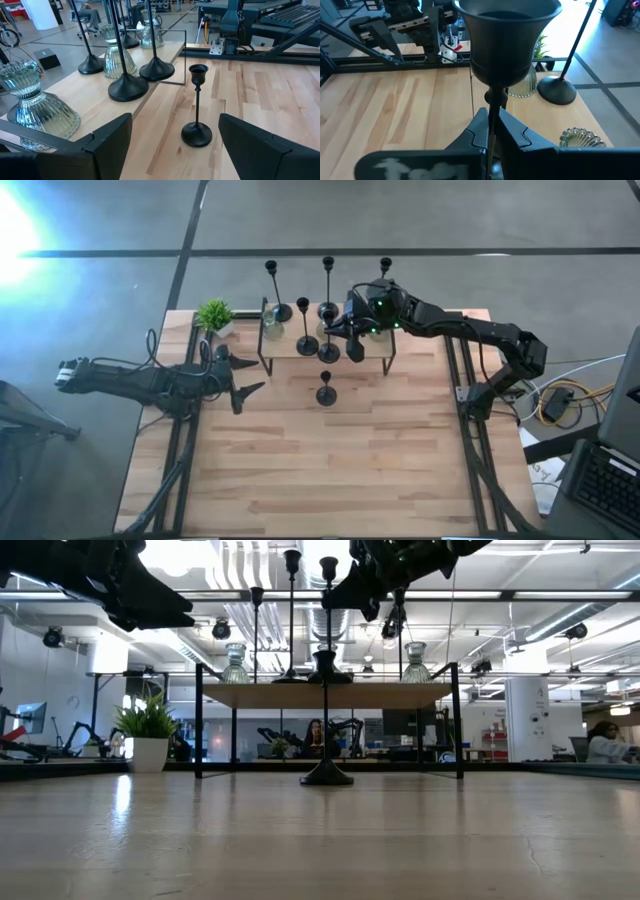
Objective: Pick & Place candle stick holders
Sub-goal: Put the black candle holder on the shelf
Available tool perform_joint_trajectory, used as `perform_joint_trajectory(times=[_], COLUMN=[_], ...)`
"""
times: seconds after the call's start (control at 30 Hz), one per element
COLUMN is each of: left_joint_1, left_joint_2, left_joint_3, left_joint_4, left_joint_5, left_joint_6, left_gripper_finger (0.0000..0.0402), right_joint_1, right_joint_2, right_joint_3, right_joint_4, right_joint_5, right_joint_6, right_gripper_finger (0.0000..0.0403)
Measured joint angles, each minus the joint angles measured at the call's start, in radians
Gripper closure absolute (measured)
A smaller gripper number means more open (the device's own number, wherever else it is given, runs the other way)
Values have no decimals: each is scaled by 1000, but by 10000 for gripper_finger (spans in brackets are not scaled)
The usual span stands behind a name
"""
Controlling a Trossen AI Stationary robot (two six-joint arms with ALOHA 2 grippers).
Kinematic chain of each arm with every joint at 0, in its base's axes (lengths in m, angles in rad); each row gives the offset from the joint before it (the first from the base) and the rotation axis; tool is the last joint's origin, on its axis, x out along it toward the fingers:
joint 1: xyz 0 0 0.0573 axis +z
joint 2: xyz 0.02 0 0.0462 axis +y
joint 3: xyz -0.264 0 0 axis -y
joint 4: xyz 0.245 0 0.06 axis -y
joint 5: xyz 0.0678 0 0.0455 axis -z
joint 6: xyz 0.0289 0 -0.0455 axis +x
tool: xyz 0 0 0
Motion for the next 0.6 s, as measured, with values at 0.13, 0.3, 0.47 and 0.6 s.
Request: perform_joint_trajectory(times=[0.13, 0.3, 0.47, 0.6], left_joint_1=[0, 0, 0, 0], left_joint_2=[0, 0, 0, 0], left_joint_3=[0, 0, 0, 0], left_joint_4=[0, 0, 0, 0], left_joint_5=[0, 0, 0, 0], left_joint_6=[0, -2, -5, -6], left_gripper_finger=[101, 101, 101, 101], right_joint_1=[-3, -3, -3, -5], right_joint_2=[0, 0, 0, 0], right_joint_3=[0, 0, 0, 0], right_joint_4=[6, 17, 18, 18], right_joint_5=[0, 3, 3, 3], right_joint_6=[2, -3, -3, -4], right_gripper_finger=[394, 394, 394, 394])
